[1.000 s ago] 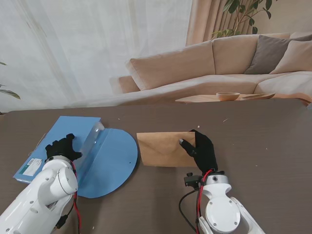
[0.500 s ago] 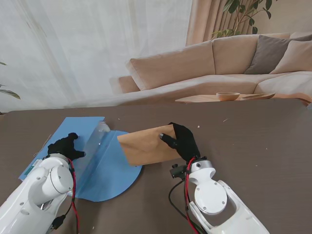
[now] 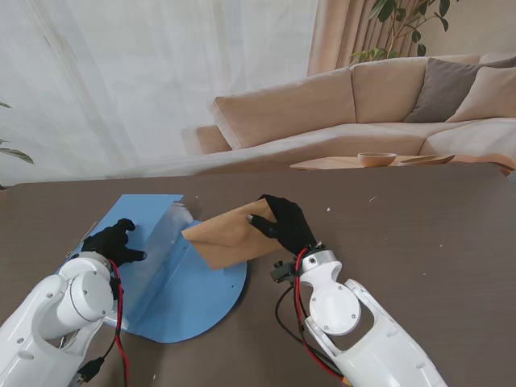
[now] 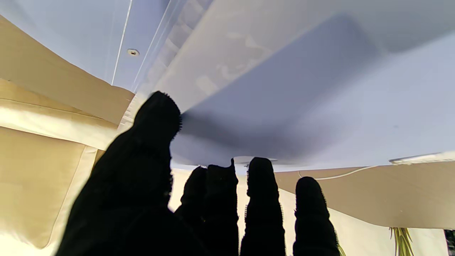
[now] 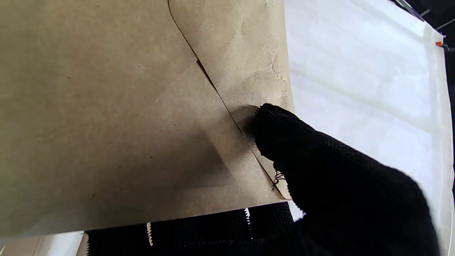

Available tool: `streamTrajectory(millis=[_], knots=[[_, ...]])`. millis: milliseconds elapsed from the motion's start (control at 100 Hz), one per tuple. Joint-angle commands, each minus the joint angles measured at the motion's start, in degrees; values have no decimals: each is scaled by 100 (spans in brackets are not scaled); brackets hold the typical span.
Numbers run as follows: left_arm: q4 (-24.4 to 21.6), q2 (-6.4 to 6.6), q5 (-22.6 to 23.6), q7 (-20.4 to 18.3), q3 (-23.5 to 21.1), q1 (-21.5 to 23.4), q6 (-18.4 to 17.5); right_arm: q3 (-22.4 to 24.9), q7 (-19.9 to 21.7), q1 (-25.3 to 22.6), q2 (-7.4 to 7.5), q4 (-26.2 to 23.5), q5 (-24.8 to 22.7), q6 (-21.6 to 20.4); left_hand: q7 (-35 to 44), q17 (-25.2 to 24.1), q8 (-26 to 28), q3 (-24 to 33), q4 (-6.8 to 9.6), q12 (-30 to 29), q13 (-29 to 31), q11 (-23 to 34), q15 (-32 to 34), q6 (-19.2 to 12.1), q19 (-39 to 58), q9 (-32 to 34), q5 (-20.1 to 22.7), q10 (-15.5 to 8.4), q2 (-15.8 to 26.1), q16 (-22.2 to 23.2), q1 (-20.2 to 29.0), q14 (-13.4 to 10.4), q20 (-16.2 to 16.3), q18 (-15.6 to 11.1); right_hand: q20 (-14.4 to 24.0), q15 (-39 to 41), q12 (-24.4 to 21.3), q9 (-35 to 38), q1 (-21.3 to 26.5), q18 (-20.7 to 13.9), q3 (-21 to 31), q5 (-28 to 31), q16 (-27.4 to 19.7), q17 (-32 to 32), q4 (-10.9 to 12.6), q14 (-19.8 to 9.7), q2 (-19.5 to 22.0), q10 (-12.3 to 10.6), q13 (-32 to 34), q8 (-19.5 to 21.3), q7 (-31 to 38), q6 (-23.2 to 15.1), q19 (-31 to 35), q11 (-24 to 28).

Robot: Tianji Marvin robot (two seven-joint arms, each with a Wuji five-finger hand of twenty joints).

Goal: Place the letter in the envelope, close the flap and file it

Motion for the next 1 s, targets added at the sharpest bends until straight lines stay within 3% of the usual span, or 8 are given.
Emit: streamTrajectory(millis=[0, 330, 500, 690, 810, 990], knots=[[-140, -9, -62, -127, -19, 35, -56, -77, 97, 94, -47, 63, -44, -38, 37, -68, -72, 403, 191, 270, 102, 1006, 39, 83, 130, 735, 51, -625, 362, 71, 804, 102, -85, 100, 79, -44, -24, 45, 269, -37, -30, 212, 17, -24, -5, -14, 97, -107, -27, 17, 64, -392, 99, -45], [-307, 30, -177, -375, -70, 25, -118, -485, -66, 610, -131, 721, -389, -480, -17, -60, -133, 363, 186, 262, 161, 1020, 40, 112, 192, 772, 158, -605, 413, 63, 848, 141, -106, 116, 42, -272, -142, 86, 272, -99, -207, 217, -65, -32, -117, -95, 198, -237, -14, 32, 8, -683, 11, -265], [-346, 32, -261, -402, -40, -8, -106, -619, 42, 769, -176, 728, -192, -137, -34, -52, -154, 324, 175, 247, 197, 1033, 55, 138, 230, 810, 197, -594, 486, 67, 900, 156, -114, 128, 54, -138, -181, 369, 272, 50, -53, 282, -38, 458, -108, -31, 51, -73, 444, -168, -16, -275, 153, -206], [-344, -15, -497, -204, -10, -46, -129, -756, 170, 958, -217, 767, -29, 163, -15, -37, -161, 241, 150, 245, 260, 1084, 107, 162, 295, 890, 262, -581, 573, 83, 996, 191, -117, 150, 36, -98, -251, 467, 256, 93, 31, 292, -46, 654, -130, -25, 16, -16, 621, -290, 14, -218, 236, -232], [-333, -15, -572, -210, 32, -97, -124, -891, 143, 1096, -241, 978, -126, -75, 3, -35, -163, 201, 152, 239, 281, 1106, 131, 176, 338, 916, 299, -577, 601, 89, 1060, 198, -120, 156, 8, -103, -242, 336, 262, -36, -74, 237, -28, 442, -142, -75, 112, -119, 410, -223, 63, -469, 199, -241], [-301, -8, -644, -253, 95, -170, -70, -1064, -130, 1275, -285, 1407, -572, -756, 16, -39, -171, 138, 155, 238, 300, 1129, 151, 193, 390, 931, 321, -582, 644, 92, 1128, 203, -133, 166, -12, -183, -264, 239, 262, -127, -207, 227, -40, 322, -177, -175, 194, -300, 232, -90, 81, -909, 147, -332]])
